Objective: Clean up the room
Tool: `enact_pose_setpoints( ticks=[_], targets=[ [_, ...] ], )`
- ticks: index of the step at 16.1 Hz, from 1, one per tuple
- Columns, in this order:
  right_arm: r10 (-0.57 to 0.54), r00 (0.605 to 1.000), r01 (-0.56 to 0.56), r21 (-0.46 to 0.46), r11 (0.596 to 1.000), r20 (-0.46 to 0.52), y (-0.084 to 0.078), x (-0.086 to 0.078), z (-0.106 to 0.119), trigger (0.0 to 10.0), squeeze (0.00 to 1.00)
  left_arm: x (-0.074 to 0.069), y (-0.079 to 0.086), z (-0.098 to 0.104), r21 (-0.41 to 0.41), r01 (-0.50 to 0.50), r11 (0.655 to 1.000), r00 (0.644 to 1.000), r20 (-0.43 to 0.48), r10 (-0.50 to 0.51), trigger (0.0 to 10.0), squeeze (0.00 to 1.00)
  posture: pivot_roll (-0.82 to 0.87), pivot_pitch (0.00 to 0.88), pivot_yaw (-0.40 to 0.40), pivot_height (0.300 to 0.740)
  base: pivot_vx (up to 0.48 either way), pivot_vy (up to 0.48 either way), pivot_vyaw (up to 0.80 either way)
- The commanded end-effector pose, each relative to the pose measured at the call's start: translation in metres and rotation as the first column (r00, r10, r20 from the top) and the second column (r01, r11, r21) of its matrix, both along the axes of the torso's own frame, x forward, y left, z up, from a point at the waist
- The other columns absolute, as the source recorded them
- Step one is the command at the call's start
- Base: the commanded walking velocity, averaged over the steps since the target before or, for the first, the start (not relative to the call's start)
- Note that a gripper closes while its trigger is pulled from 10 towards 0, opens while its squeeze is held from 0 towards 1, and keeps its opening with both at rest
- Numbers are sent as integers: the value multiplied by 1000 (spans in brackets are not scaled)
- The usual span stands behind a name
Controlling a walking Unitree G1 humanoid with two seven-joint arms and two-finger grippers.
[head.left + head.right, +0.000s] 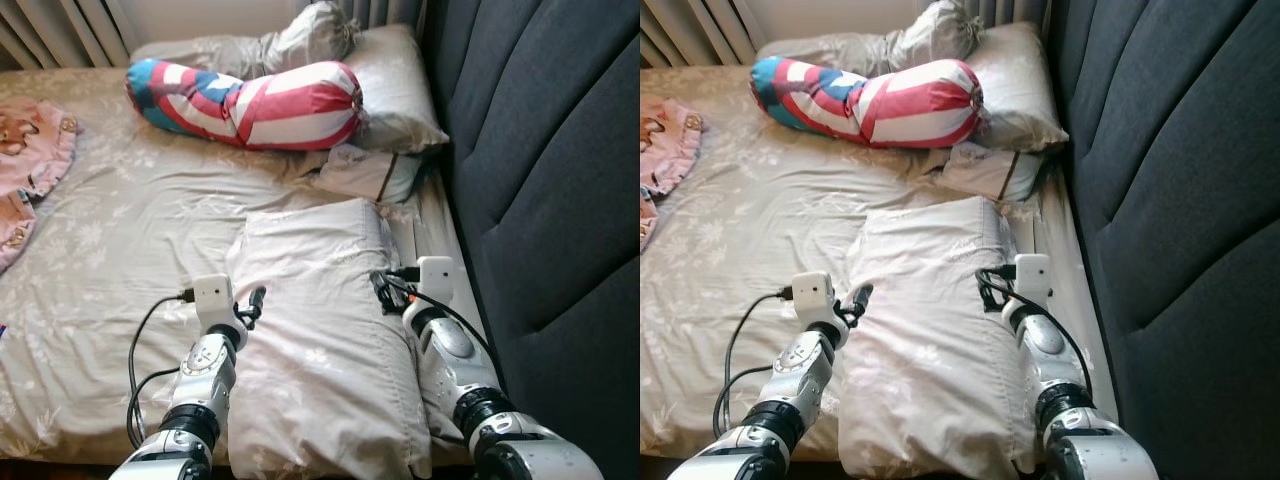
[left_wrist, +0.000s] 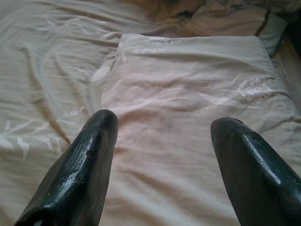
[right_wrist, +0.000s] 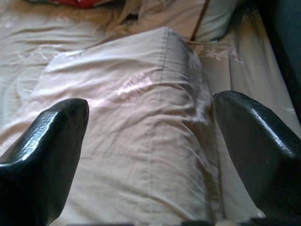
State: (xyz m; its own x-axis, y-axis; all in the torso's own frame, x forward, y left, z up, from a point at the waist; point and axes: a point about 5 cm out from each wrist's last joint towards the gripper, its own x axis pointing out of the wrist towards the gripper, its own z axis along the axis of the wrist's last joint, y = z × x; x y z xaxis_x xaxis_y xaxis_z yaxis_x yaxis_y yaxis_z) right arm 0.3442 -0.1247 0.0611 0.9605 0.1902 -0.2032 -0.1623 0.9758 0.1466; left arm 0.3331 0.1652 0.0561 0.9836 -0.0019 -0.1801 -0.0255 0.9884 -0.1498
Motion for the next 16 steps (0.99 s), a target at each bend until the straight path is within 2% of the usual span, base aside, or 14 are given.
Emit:
enact_pose_setpoints(
  ticks=[1,2,6,11,16],
  targets=[
    [5,1000,-5,-6,1000,7,3,0,1,10000,0,-4,2,-3,18,-7,1000,1000,4,7,10000,0,-48,192,13,740,0,0,0],
    [21,1000,-20,-27,999,8,5,-2,-1,10000,0,-4,1,-3,11,-10,1000,1000,8,10,10000,0,-52,187,14,731,0,0,0],
    [13,1000,-13,-17,1000,-6,5,-11,-11,10000,0,-3,0,-2,16,-16,1000,1000,15,16,10000,0,-56,181,14,696,0,0,0],
    [8,1000,-8,-1,1000,-7,6,-12,-13,10000,0,-2,1,0,13,-23,1000,999,29,22,10000,0,-51,183,15,696,0,0,0],
    [28,999,-29,-40,999,-31,7,-9,-11,10000,0,-2,1,1,19,-26,999,999,28,25,10000,0,-48,189,12,691,0,0,0]
  ],
)
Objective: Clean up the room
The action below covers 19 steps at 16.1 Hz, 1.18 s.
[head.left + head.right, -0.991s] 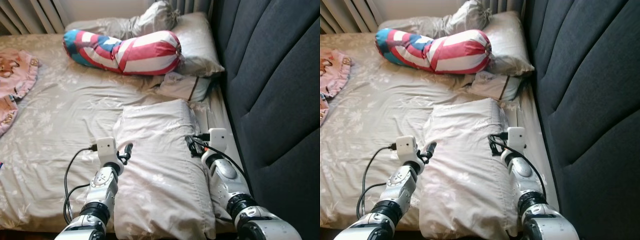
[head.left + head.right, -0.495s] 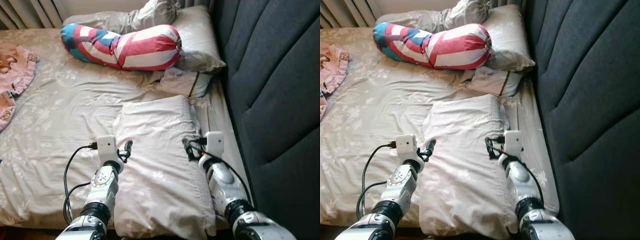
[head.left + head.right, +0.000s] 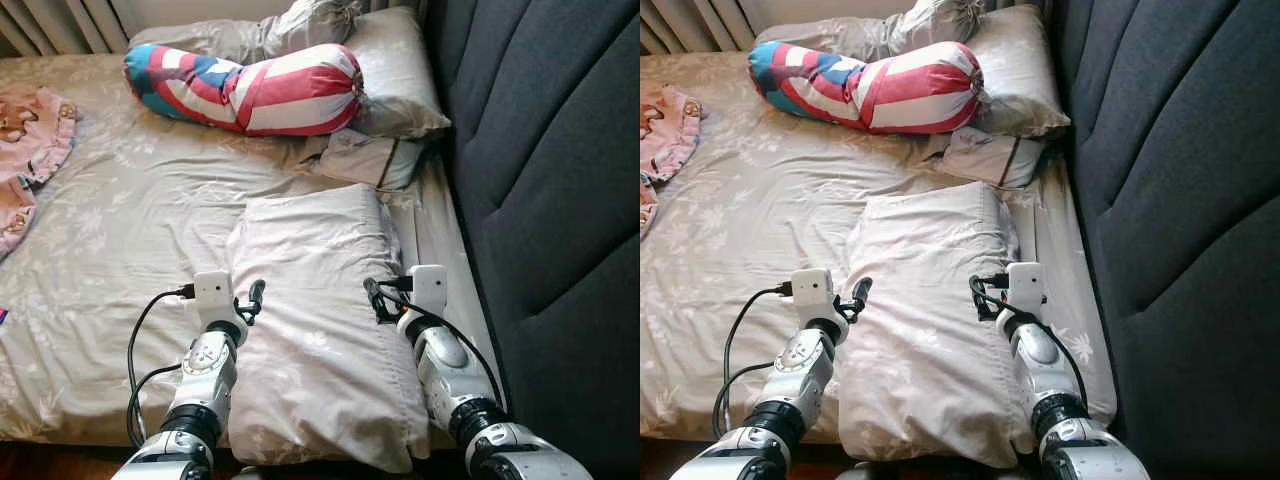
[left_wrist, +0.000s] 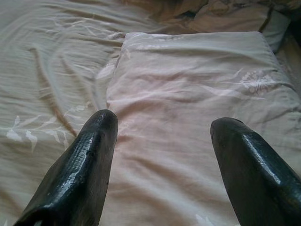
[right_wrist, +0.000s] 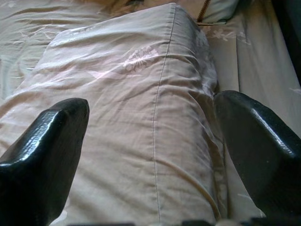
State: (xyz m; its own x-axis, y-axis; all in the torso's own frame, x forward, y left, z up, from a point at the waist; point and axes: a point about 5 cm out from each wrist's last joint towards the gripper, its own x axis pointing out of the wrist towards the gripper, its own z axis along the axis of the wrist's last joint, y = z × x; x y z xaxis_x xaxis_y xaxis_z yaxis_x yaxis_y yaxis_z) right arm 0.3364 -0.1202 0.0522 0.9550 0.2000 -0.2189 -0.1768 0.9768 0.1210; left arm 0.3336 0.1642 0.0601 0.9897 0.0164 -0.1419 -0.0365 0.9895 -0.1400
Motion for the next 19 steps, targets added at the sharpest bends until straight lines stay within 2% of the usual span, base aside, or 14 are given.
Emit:
enact_pose_setpoints(
  ticks=[1,6,8,11,14,19],
  targets=[
    [2,1000,-2,9,1000,-6,2,-1,-2,10000,0,-3,1,-4,7,-8,1000,1000,-13,8,10000,0,-49,191,11,686,0,0,0],
    [30,999,-30,5,1000,-15,5,1,0,10000,0,-2,0,-5,-10,14,1000,999,-36,-14,10000,0,-50,200,9,686,0,0,0],
    [44,998,-44,-16,999,-37,6,3,0,10000,0,1,-2,-4,-36,19,999,999,-43,-21,10000,0,-49,206,8,686,0,0,0],
    [62,997,-65,-55,996,-54,10,9,6,10000,0,4,-2,-1,-33,21,999,999,-43,-22,10000,0,-43,227,5,681,0,0,0],
    [59,998,-60,-24,998,-29,13,9,8,10000,0,1,-2,-3,-37,17,999,999,-43,-19,10000,0,-42,232,3,666,0,0,0],
    [69,996,-71,-18,997,-55,17,3,1,10000,0,0,-3,-5,-39,16,999,998,-52,-19,10000,0,-43,237,4,666,0,0,0]
  ],
)
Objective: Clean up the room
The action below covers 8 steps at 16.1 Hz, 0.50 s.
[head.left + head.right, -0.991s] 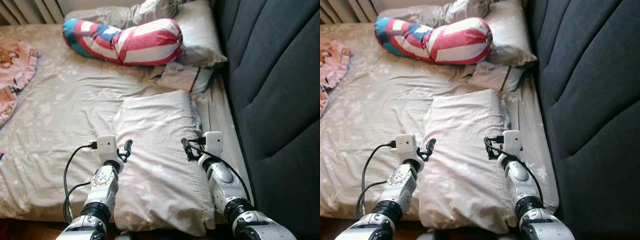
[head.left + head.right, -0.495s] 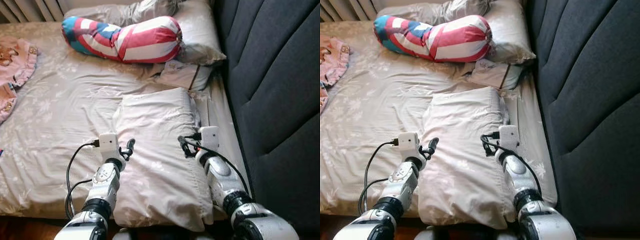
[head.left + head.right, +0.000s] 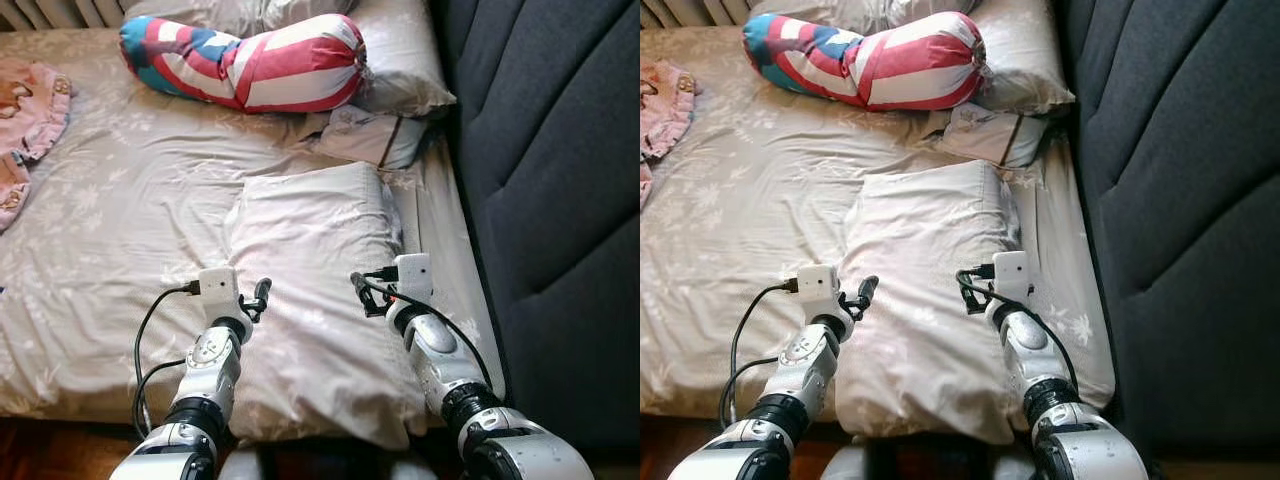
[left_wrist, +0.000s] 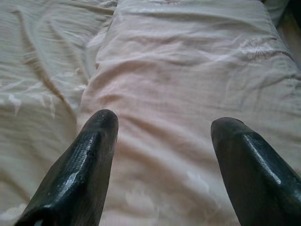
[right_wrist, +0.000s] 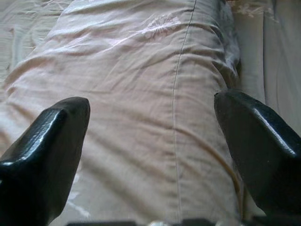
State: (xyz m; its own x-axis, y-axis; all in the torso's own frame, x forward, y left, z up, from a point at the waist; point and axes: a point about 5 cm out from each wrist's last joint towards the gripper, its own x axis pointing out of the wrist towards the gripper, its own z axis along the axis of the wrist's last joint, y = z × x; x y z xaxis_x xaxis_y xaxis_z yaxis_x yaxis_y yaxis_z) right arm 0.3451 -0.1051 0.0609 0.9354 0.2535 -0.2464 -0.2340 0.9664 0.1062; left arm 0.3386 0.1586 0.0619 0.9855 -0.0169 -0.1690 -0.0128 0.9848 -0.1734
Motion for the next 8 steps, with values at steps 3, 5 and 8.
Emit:
enact_pose_setpoints(
  ticks=[3,5,8],
  targets=[
    [8,999,-8,2,1000,-33,3,-6,-8,10000,0,-5,5,-7,8,-17,1000,999,-34,18,10000,0,-44,239,4,666,0,0,0],
    [9,999,-9,4,1000,-35,3,-6,-9,10000,0,-5,5,-8,7,-20,1000,999,-34,20,10000,0,-43,240,7,666,0,0,0],
    [13,999,-13,2,1000,-42,5,-9,-13,10000,0,-6,4,-9,8,-20,1000,999,-39,20,10000,0,-42,240,5,666,0,0,0]
  ],
)
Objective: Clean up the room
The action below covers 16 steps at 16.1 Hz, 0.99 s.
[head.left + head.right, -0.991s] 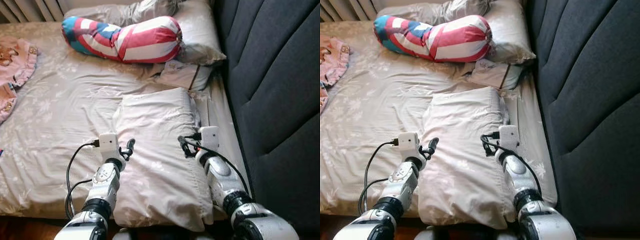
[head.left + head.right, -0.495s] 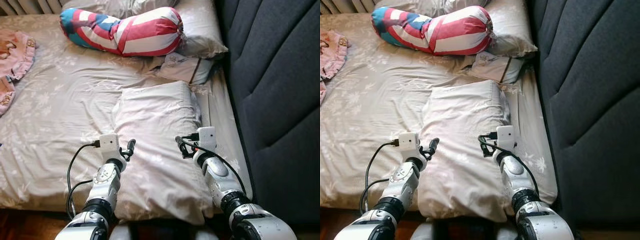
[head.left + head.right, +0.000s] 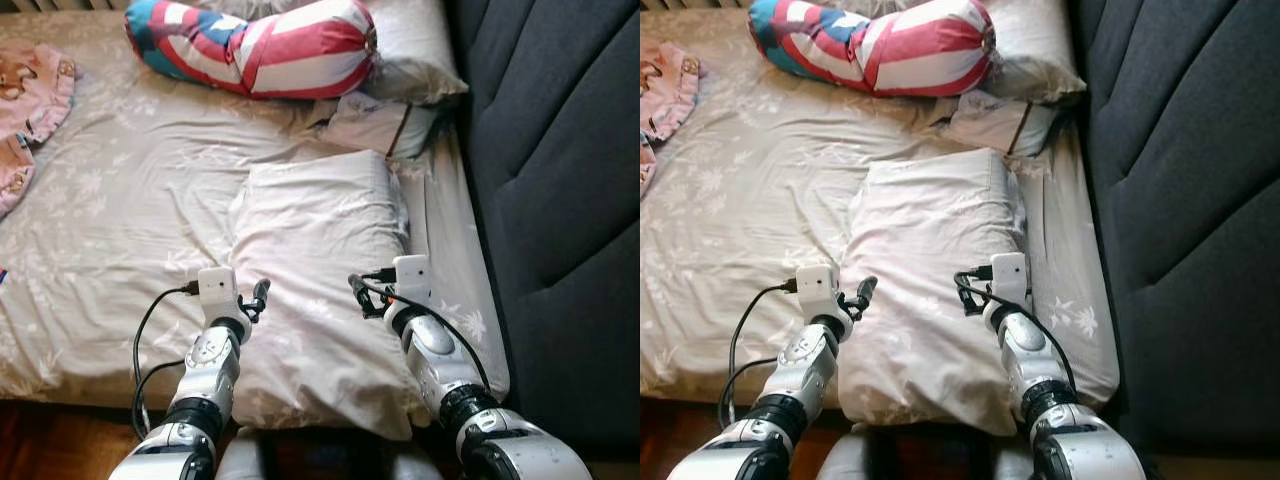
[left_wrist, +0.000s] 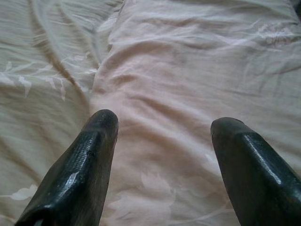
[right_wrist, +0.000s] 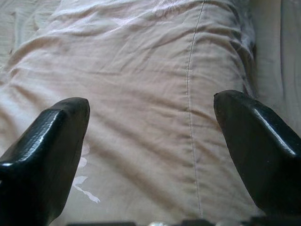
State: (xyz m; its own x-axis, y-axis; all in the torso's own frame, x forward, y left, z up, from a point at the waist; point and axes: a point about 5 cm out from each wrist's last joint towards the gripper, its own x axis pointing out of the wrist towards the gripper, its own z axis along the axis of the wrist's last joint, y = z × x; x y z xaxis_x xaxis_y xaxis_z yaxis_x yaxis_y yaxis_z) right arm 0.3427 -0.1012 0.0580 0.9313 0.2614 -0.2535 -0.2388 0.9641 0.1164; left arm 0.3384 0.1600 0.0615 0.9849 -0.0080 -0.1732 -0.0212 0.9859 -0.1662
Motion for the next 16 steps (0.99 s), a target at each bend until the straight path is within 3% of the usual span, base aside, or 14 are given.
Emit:
enact_pose_setpoints(
  ticks=[1,4,9,10,11,16],
  targets=[
    [13,999,-13,-6,1000,-41,2,-7,-11,10000,0,-6,5,-10,15,-19,1000,999,-49,19,10000,0,-44,243,5,666,0,0,0],
    [18,998,-20,-35,999,-65,0,-8,-13,10000,0,-9,12,-16,41,-45,998,994,-93,49,10000,0,-44,259,5,666,0,0,0],
    [8,999,-9,-31,999,-48,-2,0,-4,10000,0,-6,14,-14,4,-35,999,994,-102,36,10000,0,-44,329,6,666,0,0,0],
    [12,999,-13,-25,1000,-42,-2,2,-2,10000,639,-3,14,-11,-10,-32,999,995,-93,31,10000,722,-44,344,9,666,0,0,0],
    [7,999,-8,-26,1000,-34,-4,6,3,10000,1000,1,15,-6,-9,-34,999,996,-85,33,10000,1000,-40,357,14,666,0,0,0],
    [-59,997,57,-42,997,-42,-11,11,7,10000,1000,9,21,5,-10,-16,1000,998,-66,16,10000,1000,-40,375,25,666,0,0,0]
  ],
)
